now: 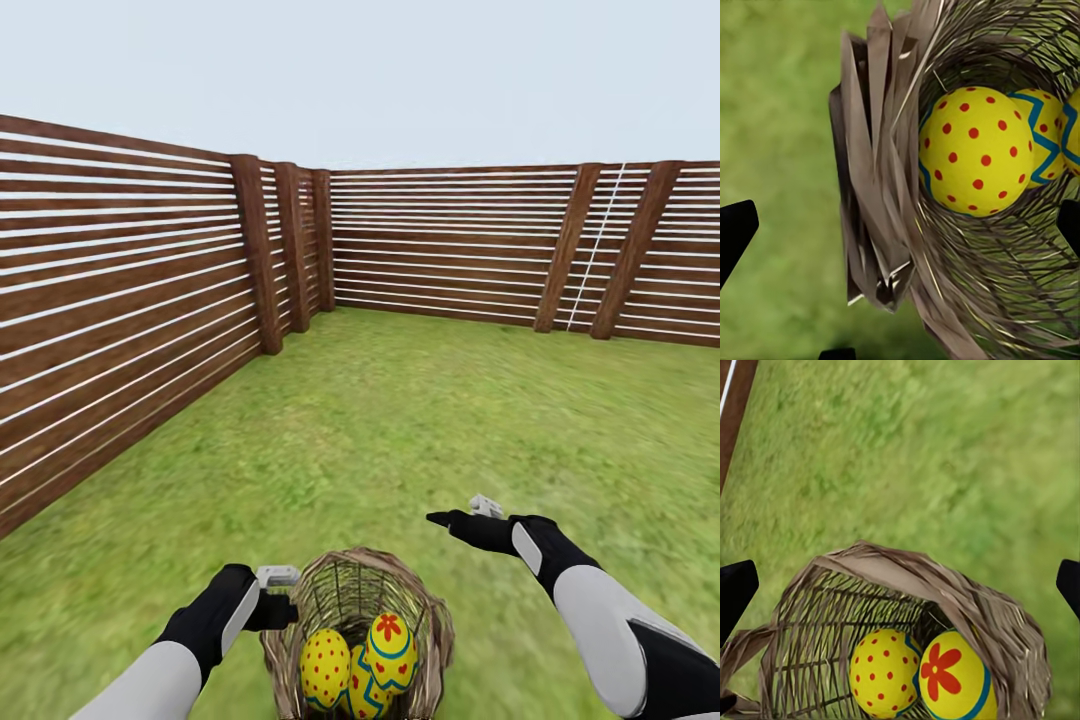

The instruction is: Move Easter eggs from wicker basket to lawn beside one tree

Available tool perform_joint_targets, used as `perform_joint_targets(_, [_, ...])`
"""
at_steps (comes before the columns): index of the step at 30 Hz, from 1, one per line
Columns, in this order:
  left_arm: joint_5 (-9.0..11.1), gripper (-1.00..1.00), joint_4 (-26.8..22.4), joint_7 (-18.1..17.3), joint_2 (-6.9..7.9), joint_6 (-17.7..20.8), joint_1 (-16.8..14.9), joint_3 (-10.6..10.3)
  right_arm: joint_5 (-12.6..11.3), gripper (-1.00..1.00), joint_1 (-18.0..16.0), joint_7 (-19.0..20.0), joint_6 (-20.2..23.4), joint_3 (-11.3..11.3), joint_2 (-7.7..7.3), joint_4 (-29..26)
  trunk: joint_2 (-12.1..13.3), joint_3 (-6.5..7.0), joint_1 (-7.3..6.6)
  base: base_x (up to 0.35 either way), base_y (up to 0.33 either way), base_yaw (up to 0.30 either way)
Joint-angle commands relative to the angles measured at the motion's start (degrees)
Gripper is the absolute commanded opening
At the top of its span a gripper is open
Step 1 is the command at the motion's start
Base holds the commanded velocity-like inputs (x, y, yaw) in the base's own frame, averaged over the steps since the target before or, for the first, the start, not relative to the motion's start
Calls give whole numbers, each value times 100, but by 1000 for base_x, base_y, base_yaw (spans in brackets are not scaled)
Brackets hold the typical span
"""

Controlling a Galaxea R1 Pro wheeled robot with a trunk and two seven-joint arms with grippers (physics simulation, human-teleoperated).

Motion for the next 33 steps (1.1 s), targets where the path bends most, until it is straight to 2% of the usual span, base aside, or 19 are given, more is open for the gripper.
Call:
perform_joint_targets(1, [45,100,-10,16,4,26,-2,-24,43,100,-4,29,37,-45,5,-8,-44,-24,22,0,0,0])
perform_joint_targets(28, [45,100,-10,16,5,-84,-2,-15,58,100,-4,29,38,-40,17,-2,-1127,-509,615,0,0,0])
perform_joint_targets(33, [45,100,-13,16,21,-84,-2,-8,58,100,-4,29,38,-40,17,1,-1127,-509,615,0,0,0])
